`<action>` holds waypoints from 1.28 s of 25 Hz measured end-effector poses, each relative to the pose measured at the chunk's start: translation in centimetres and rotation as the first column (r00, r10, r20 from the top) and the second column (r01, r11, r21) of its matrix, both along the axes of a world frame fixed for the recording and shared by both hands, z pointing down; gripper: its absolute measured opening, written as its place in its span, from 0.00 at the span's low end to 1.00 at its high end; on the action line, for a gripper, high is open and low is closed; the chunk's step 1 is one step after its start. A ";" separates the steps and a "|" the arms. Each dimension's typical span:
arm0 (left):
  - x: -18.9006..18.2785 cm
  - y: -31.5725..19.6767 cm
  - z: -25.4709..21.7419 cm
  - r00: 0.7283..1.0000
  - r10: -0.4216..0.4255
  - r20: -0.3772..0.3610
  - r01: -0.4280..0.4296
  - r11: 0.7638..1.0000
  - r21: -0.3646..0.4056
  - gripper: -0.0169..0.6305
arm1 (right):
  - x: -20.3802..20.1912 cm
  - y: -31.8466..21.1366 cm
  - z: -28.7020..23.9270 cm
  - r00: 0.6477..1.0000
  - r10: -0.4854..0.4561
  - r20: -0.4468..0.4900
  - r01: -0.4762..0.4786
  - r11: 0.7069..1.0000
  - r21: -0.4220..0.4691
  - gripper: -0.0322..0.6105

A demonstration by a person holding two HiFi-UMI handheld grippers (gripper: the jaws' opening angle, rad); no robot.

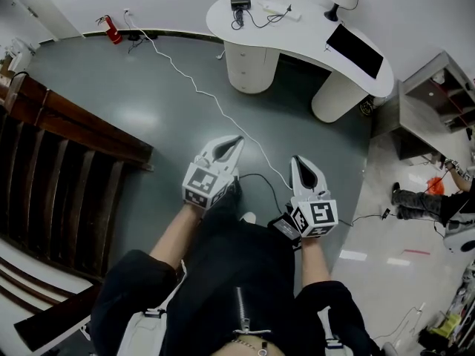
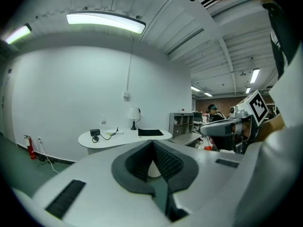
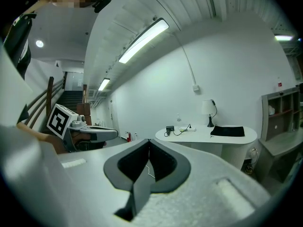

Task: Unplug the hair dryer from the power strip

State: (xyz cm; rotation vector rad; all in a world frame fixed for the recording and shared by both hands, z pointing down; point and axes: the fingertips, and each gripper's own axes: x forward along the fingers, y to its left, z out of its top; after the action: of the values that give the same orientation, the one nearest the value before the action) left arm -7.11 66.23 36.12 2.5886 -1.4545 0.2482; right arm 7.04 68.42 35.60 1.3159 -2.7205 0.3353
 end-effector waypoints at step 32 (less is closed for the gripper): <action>-6.5 -21.6 1.5 0.989 0.143 0.030 -0.143 0.990 -0.011 0.04 | -8.2 -21.6 0.1 0.996 0.083 -0.043 -0.084 0.996 -0.033 0.06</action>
State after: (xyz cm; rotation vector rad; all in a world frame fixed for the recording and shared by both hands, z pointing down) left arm -13.61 44.67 37.63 2.6971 -1.2748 0.3126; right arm -1.13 46.87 35.67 1.4140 -2.6192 0.3571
